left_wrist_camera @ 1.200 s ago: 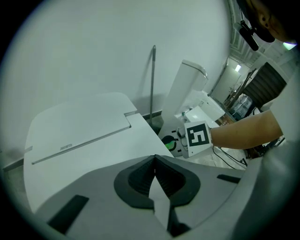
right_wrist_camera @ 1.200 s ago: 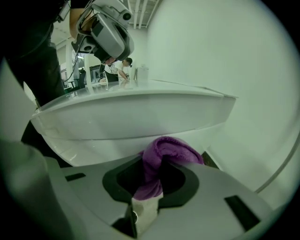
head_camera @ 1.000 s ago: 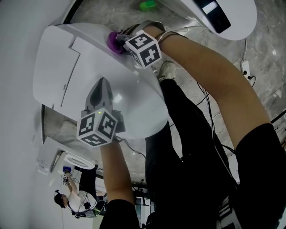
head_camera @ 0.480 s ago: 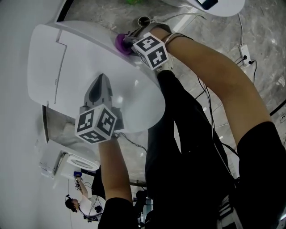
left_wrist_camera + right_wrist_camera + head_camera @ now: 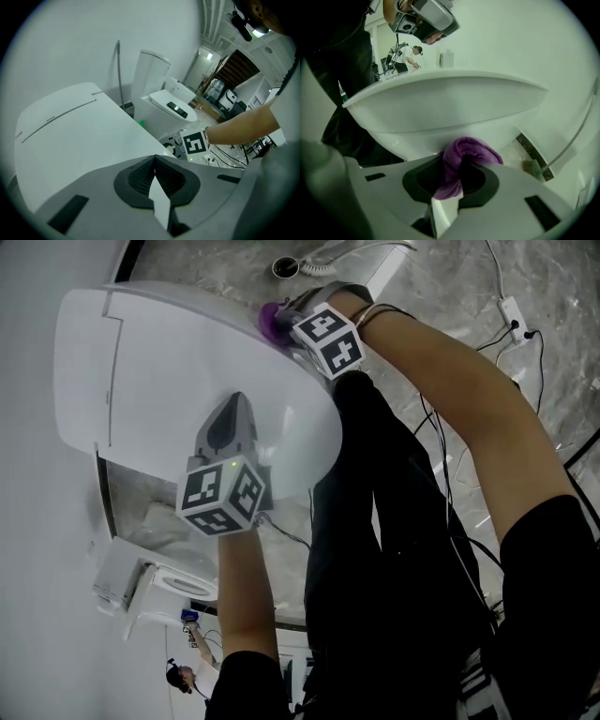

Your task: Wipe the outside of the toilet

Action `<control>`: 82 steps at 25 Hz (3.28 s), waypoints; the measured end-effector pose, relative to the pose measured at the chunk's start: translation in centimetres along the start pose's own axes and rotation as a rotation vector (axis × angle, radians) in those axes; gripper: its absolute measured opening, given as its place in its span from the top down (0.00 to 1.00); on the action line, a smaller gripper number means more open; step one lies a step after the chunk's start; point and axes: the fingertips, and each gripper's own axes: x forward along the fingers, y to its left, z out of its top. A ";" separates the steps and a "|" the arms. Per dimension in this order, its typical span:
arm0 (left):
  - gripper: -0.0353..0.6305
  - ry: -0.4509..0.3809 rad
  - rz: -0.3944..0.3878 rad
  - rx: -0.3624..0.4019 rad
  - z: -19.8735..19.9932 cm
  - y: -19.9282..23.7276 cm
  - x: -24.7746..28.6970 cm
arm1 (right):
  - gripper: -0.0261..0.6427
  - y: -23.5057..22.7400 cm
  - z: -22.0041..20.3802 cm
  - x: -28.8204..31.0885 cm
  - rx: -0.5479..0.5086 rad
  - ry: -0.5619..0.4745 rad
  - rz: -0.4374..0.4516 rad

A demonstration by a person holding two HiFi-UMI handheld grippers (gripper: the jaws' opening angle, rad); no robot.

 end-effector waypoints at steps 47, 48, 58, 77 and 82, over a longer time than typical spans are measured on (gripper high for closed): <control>0.94 -0.123 0.176 -0.407 -28.0 -5.6 -12.1 | 0.84 25.4 4.2 -1.1 -0.072 0.128 0.071; 0.94 -0.123 0.174 -0.414 -28.8 -5.6 -12.7 | 0.84 26.0 4.6 -1.1 -0.053 0.130 0.068; 0.94 -0.150 0.196 -0.516 -37.8 -3.7 -17.8 | 0.84 30.7 9.5 2.4 0.003 0.192 0.081; 0.94 -0.257 0.296 -0.748 -50.5 1.2 -27.1 | 0.84 30.6 23.4 11.9 0.413 0.175 -0.280; 0.94 -0.260 0.298 -0.773 -52.1 2.5 -28.0 | 0.84 29.0 25.6 13.2 0.455 0.158 -0.336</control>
